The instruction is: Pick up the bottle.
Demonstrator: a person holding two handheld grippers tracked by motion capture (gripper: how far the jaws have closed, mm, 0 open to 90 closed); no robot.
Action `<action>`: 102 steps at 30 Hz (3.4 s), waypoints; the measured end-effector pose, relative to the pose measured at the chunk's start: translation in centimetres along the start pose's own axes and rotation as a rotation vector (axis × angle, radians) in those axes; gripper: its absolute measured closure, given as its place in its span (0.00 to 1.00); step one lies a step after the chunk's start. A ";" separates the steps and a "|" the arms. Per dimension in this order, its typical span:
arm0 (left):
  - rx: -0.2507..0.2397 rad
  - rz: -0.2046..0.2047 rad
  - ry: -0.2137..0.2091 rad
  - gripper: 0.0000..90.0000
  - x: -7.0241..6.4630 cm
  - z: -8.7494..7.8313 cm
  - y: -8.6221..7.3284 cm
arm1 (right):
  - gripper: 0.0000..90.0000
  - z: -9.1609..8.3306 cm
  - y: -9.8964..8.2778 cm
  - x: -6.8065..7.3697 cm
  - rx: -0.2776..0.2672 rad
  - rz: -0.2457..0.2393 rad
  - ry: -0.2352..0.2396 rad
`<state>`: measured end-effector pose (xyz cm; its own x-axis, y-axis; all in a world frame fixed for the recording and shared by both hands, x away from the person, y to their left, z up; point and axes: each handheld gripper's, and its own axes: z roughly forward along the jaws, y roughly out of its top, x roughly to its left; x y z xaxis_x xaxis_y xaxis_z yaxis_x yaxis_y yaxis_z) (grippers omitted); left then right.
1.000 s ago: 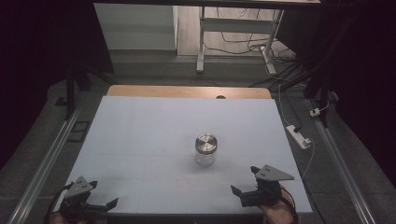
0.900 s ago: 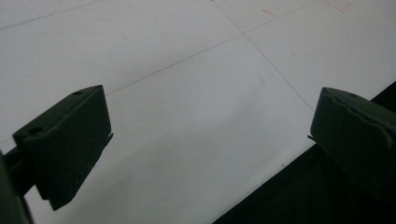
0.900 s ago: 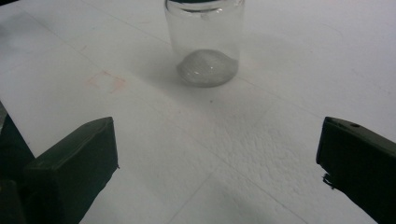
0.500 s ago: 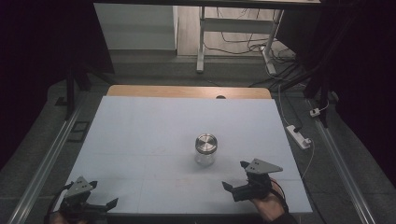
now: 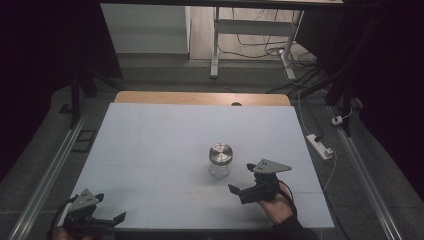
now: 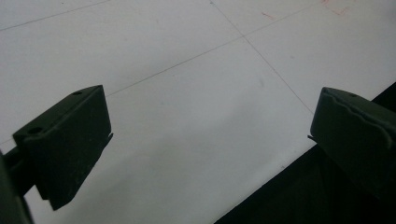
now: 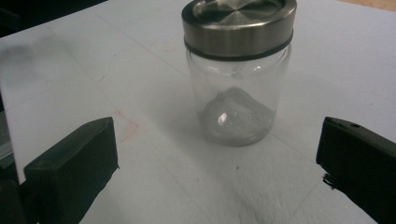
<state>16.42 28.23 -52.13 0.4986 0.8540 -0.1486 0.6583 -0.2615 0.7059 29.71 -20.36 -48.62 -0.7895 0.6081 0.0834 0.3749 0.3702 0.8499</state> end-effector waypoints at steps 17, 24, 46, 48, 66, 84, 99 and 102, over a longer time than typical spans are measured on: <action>0.000 -0.004 -0.009 0.00 0.1 0.0 0.0 | 0.00 4.2 1.9 -1.2 0.071 0.025 -0.061; 0.000 -0.004 -0.013 0.00 0.2 0.0 0.0 | 0.00 6.0 2.8 -1.4 0.088 0.008 -0.051; 0.001 -0.007 -0.018 0.00 0.2 0.1 0.0 | 0.09 8.7 3.4 -1.1 0.127 -0.037 -0.065; 0.001 -0.007 -0.018 0.00 0.2 0.1 0.0 | 0.14 8.6 3.4 -1.0 0.125 -0.036 -0.072; -0.012 -0.010 -0.021 0.00 0.2 -0.1 0.0 | 0.16 7.8 3.7 -0.5 0.095 -0.091 -0.054; -0.014 -0.009 -0.026 0.00 0.2 0.0 0.1 | 0.16 6.4 5.1 1.5 0.085 -0.132 0.024; -0.019 -0.003 -0.034 0.00 0.2 0.0 0.1 | 0.16 6.3 6.1 5.0 0.071 -0.178 0.121; -0.019 -0.004 -0.034 0.00 0.2 0.0 0.1 | 0.16 6.4 6.2 5.6 0.072 -0.185 0.134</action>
<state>16.61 28.37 -52.07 0.5149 0.8392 -0.1751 0.6496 -0.2487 0.7184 30.75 -10.20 -46.24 -0.9035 0.4286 0.0014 0.2473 0.5187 0.8184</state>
